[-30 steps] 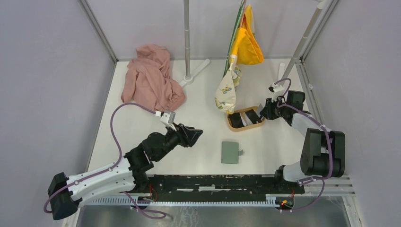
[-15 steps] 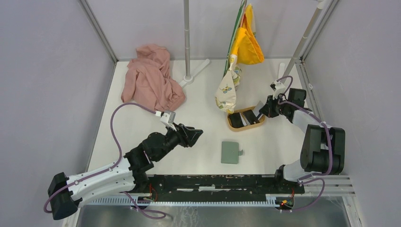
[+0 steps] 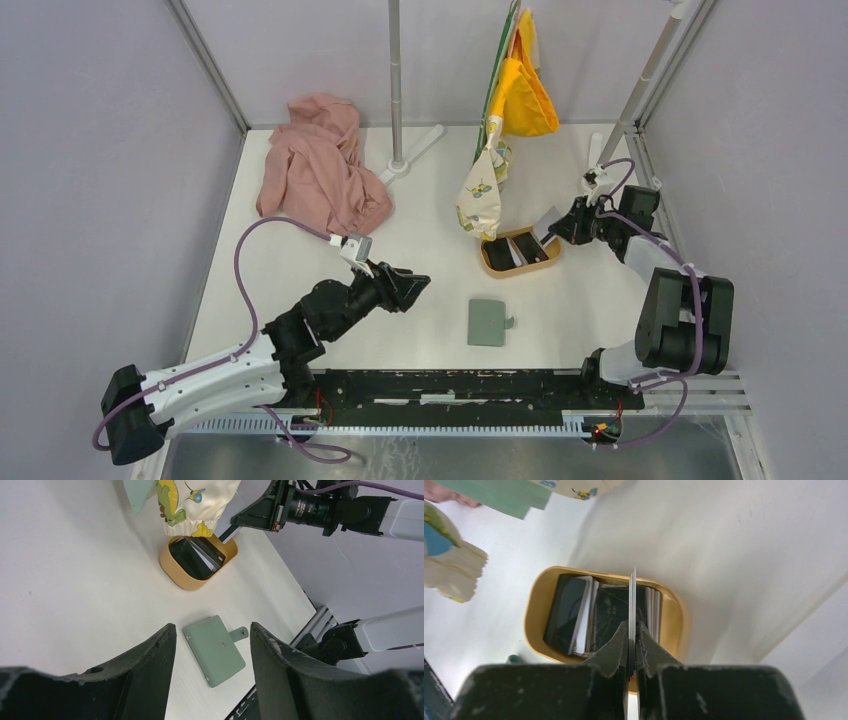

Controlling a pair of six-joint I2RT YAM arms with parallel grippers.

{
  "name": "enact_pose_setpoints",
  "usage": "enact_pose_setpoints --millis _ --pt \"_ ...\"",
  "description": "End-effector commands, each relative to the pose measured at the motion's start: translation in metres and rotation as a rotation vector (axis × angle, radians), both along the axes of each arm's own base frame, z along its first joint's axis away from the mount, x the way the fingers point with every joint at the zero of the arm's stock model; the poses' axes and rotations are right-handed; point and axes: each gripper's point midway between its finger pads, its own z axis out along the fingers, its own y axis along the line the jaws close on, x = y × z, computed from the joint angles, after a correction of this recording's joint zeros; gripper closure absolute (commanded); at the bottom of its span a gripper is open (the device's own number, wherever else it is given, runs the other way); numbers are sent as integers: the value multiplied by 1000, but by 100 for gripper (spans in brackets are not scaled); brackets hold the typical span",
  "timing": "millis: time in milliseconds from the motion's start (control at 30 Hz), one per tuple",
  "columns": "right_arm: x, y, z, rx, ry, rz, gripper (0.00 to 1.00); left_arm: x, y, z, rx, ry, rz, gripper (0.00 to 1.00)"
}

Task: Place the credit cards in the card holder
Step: Pick up the credit card from the storage box.

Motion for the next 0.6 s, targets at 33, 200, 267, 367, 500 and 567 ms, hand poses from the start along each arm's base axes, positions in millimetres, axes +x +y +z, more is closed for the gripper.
enact_pose_setpoints --millis 33,200,267,367,500,567 --pt "-3 19 34 171 -106 58 94 0 -3 22 -75 -24 -1 38" --pt "-12 31 19 259 -46 60 91 1 -5 23 -77 -23 -5 38" --pt "-14 36 13 263 -29 71 90 1 -6 22 -78 -20 -5 38" --pt "-16 40 7 260 -12 80 90 1 -7 21 -80 -18 -6 38" --pt "-15 38 0 239 4 68 86 1 -7 23 -82 -20 -7 38" --pt "-16 38 -4 242 16 67 83 1 -7 23 -82 -21 -8 38"
